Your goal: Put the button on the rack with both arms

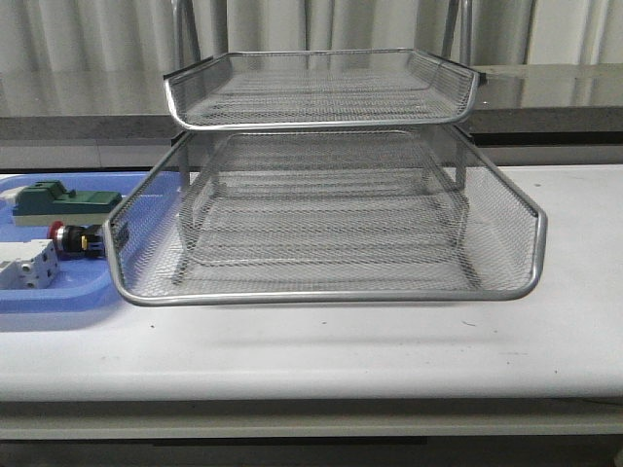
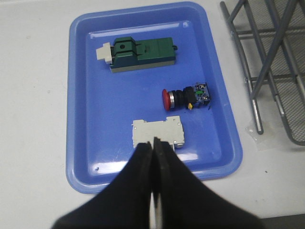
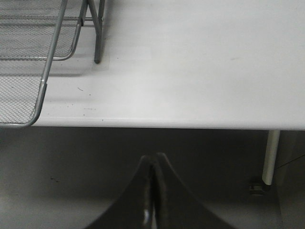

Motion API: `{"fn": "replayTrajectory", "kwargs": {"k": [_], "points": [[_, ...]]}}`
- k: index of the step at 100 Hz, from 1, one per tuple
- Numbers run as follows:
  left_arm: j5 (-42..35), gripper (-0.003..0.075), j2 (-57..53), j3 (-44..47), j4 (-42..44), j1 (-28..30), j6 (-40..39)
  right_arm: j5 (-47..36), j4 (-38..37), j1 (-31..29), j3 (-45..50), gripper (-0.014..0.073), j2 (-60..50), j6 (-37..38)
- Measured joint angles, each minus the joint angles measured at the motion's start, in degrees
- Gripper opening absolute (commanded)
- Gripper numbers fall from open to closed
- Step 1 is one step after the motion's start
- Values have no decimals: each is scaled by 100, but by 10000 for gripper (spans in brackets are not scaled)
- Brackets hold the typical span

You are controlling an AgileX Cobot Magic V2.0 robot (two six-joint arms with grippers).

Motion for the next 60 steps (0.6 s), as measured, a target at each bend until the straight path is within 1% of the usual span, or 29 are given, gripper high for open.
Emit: {"fn": "replayTrajectory", "kwargs": {"k": [7,12,19,26,29,30,31,33,34,38,43,48,60], "points": [[161,-18,484,-379,0,0,165,0,0,0,0,-68,0,0],[261,-1,817,-609,0,0,264,0,0,0,0,-68,0,0],[364,78,1164,-865,-10,0,425,0,0,0,0,-68,0,0],[457,220,1421,-1037,-103,0,638,0,0,0,0,-68,0,0],[480,310,1498,-1090,-132,0,750,0,0,0,0,-68,0,0],[478,329,1514,-1099,-153,0,773,0,0,0,0,-68,0,0],[492,368,1545,-1114,-158,0,813,0,0,0,0,-68,0,0],[492,405,1585,-1125,-171,-10,845,0,0,0,0,-68,0,0],[492,443,1597,-1127,-185,-10,880,0,0,0,0,-68,0,0],[504,543,1640,-1141,-198,-10,942,0,0,0,0,-68,0,0],[512,622,1682,-1150,-207,-10,993,0,0,0,0,-68,0,0],[512,656,1705,-1150,-207,-10,1009,0,0,0,0,-68,0,0],[437,649,1709,-1150,-257,-10,1026,0,0,0,0,-68,0,0]]}}
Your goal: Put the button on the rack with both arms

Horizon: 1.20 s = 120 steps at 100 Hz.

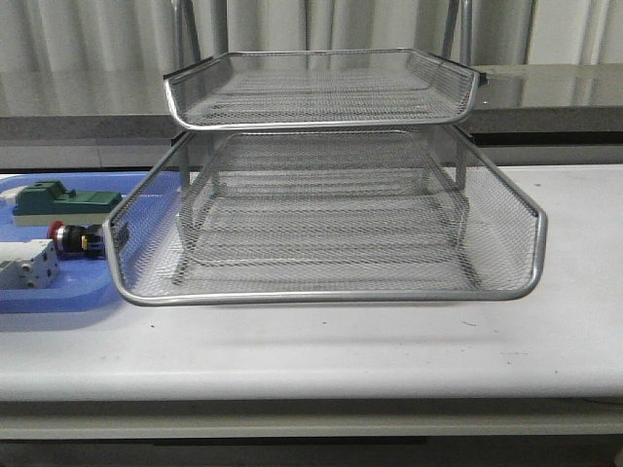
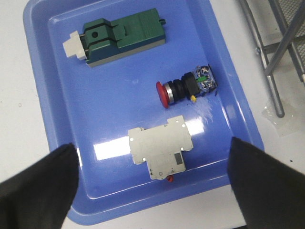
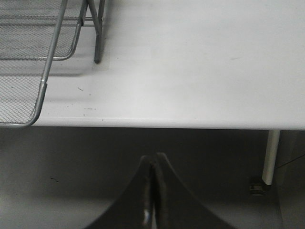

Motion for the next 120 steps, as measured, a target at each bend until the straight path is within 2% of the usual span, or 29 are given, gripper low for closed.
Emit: {"fn": "replayTrajectory", "kwargs": {"k": [15,36,54,72,95,120], "points": [[-242,637,9,-13,-177,-11,151,0,0,0,0,-68,0,0],[-266,637,430,-229,-397,-142,1235,0,0,0,0,-68,0,0],[-91,637,1307,-942,-440,-388,2088,0,0,0,0,-68,0,0],[470,637,2306,-1868,-440,-624,2799,10,0,0,0,-68,0,0],[1161,637,3248,-2797,-366,-668,3221,10,0,0,0,-68,0,0],[1395,637,3704,-3077,-206,-668,3399,10,0,0,0,-68,0,0]]}}
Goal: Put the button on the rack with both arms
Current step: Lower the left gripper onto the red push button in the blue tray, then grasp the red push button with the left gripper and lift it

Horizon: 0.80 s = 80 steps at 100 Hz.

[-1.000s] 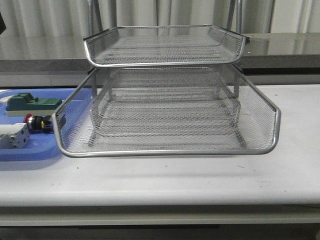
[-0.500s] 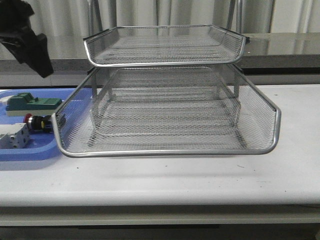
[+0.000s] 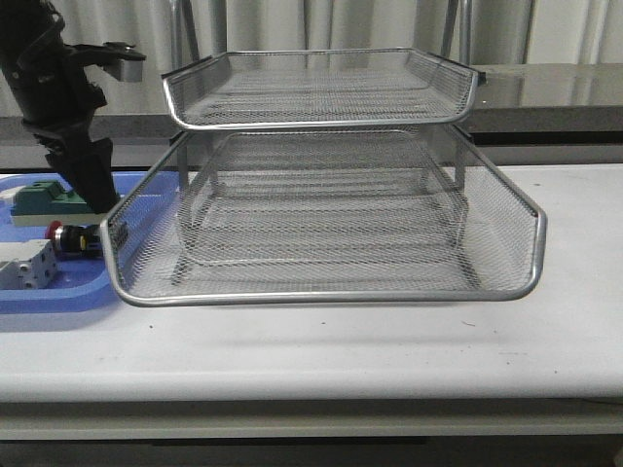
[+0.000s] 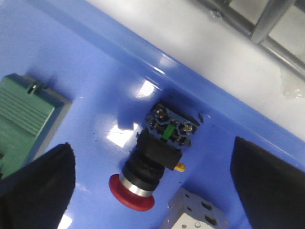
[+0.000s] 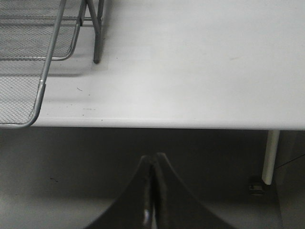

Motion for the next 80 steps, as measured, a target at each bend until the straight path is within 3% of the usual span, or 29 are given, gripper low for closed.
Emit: {"fn": "replayTrajectory", "kwargs": {"k": [63,71,80], "points": [[67,635,673,-44,23,0,161,0,0,0,0,-68,0,0],[67,592,698,-44,23,0,165,0,0,0,0,-68,0,0],[67,479,698,-44,23,0,186,0,0,0,0,-68,0,0]]}}
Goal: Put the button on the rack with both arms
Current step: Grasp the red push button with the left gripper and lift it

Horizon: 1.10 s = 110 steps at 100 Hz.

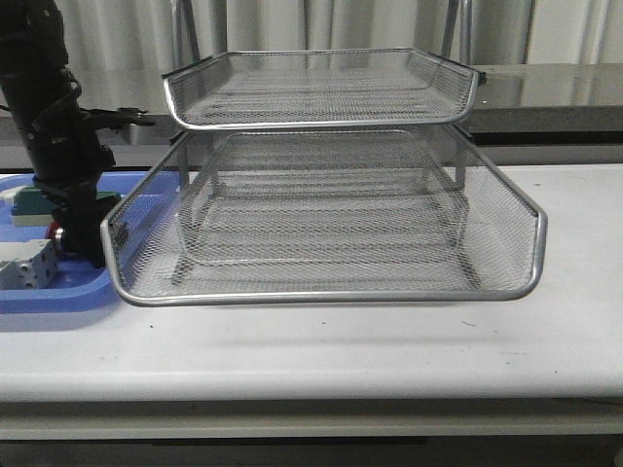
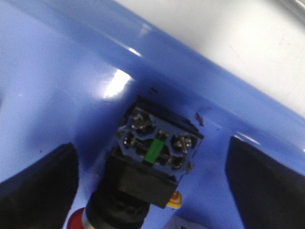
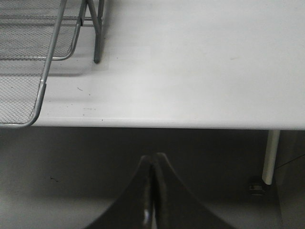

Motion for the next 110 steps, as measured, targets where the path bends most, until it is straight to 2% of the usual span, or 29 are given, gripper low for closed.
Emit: {"fn": "replayTrajectory", "kwargs": {"k": [9,19,28,38,73,110], "points": [[0,336,0,0,10,0,8,0,0,0,0,-68,0,0],[0,212,0,0,77,0,13,0,0,0,0,-68,0,0],[0,125,0,-9,111,0,13,0,0,0,0,-68,0,0],[0,74,0,-9,133,0,13,0,0,0,0,-68,0,0],[185,59,-138,-726,189,24,-241,12,0,0,0,-68,0,0],[318,60,-1482,-882,599,57,-575,14,0,0,0,-68,0,0]]}}
